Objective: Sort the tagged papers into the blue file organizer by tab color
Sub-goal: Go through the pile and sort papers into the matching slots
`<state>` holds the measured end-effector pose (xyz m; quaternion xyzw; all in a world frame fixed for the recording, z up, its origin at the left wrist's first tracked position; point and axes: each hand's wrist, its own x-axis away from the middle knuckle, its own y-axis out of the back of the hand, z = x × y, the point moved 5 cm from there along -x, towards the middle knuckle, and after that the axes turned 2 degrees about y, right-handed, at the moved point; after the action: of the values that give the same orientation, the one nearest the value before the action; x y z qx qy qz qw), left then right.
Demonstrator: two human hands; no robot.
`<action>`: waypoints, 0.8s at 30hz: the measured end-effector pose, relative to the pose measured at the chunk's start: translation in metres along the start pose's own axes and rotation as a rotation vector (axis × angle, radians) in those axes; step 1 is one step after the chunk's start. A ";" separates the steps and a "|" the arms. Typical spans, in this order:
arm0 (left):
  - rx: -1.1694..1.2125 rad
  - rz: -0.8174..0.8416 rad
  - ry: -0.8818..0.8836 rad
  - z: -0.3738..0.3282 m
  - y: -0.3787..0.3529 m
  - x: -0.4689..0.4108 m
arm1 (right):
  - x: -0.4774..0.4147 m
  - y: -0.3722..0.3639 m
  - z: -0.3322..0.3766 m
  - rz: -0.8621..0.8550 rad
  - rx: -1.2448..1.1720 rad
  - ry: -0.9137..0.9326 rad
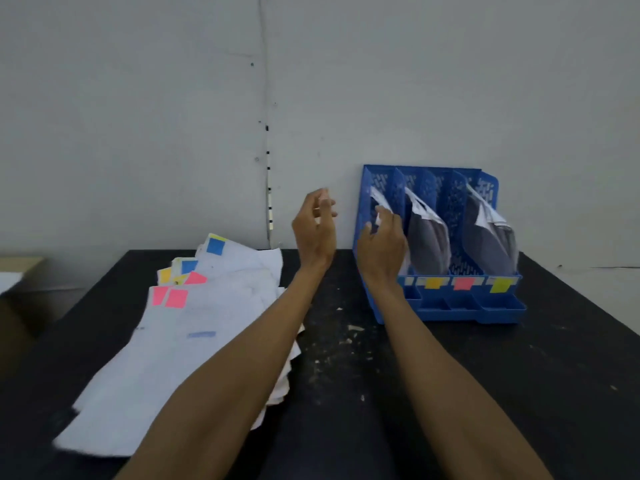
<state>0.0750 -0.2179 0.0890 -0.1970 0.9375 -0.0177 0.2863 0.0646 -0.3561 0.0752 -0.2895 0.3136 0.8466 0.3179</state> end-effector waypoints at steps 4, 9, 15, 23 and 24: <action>-0.547 -0.007 0.059 0.046 0.109 -0.010 | 0.057 -0.053 0.047 0.185 -0.060 0.066; -1.039 -0.084 0.259 0.085 0.245 0.010 | 0.145 -0.123 0.082 0.514 0.016 0.028; -1.261 -0.027 0.364 0.108 0.301 0.032 | 0.208 -0.165 0.094 0.629 0.194 0.118; -1.089 -0.091 0.354 0.110 0.311 0.033 | 0.216 -0.170 0.094 0.595 0.269 0.212; -1.045 -0.115 0.359 0.111 0.313 0.034 | 0.216 -0.170 0.094 0.602 0.275 0.218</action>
<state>-0.0030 0.0669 -0.0669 -0.3575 0.8434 0.4008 -0.0150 0.0231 -0.1093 -0.0729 -0.2272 0.5281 0.8164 0.0547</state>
